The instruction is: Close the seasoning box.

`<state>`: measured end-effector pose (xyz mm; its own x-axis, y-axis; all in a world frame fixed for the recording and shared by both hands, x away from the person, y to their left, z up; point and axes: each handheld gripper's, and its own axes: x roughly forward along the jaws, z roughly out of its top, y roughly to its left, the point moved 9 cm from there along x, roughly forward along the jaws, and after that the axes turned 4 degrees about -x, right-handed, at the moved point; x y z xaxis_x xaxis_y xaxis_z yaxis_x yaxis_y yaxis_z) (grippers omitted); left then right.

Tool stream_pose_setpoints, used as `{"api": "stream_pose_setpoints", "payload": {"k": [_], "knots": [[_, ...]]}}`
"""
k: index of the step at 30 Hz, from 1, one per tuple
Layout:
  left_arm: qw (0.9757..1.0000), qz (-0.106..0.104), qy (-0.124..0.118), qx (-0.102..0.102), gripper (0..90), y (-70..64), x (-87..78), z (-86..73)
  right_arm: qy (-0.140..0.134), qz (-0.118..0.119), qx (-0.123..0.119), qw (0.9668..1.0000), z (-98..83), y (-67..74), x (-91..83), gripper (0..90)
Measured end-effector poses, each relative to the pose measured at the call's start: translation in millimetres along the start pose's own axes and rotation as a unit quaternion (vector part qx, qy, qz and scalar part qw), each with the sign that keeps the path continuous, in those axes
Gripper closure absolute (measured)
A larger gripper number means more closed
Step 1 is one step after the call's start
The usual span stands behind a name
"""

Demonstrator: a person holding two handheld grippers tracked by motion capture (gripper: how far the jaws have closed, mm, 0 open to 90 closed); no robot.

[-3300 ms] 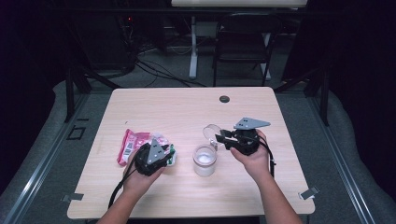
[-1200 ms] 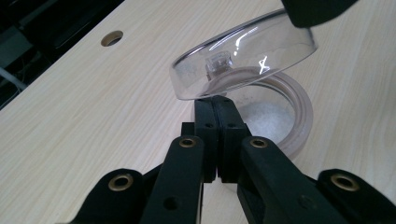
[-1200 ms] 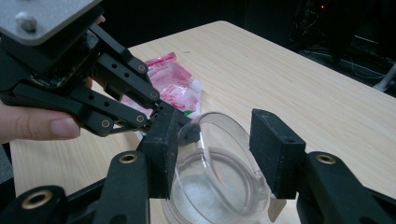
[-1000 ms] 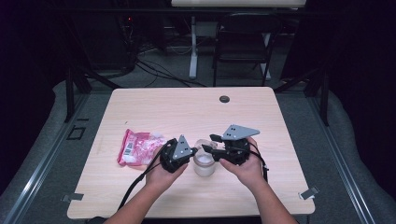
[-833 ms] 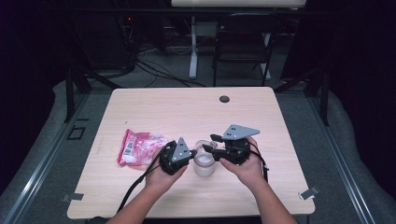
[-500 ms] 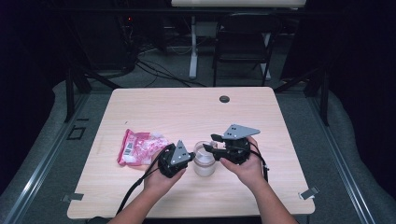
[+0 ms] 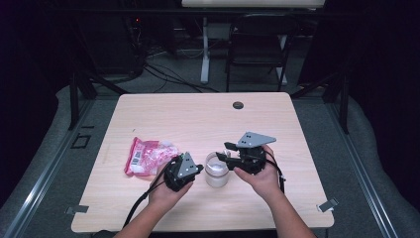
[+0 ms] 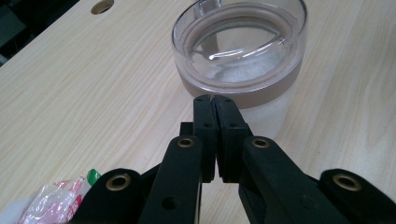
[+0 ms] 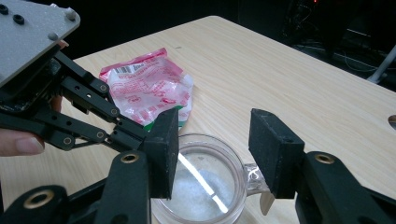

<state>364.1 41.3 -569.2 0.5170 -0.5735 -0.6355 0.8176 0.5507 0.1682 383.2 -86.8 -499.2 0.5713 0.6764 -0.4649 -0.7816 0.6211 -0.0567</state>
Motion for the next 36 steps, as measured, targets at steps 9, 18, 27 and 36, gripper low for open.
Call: {"api": "stream_pose_setpoints", "payload": {"k": [9,18,27,36], "knots": [[0.9999,0.014,0.004,-0.003,82.4,9.4,-5.1,-6.7,0.001,-0.001,0.002,1.0000,-1.1,-1.6,0.4,53.0],[0.9992,0.036,0.002,-0.019,66.9,23.4,-13.6,-16.0,0.003,-0.003,0.003,1.0000,-2.3,-2.9,0.6,52.8],[0.9975,0.061,-0.001,-0.037,55.0,42.8,-27.5,-29.6,0.005,-0.004,0.005,1.0000,-3.6,-3.7,1.5,52.5],[0.9947,0.079,0.004,-0.066,50.7,60.0,-35.9,-48.0,0.007,-0.004,0.006,0.9999,-5.2,-4.7,2.5,52.3]]}}
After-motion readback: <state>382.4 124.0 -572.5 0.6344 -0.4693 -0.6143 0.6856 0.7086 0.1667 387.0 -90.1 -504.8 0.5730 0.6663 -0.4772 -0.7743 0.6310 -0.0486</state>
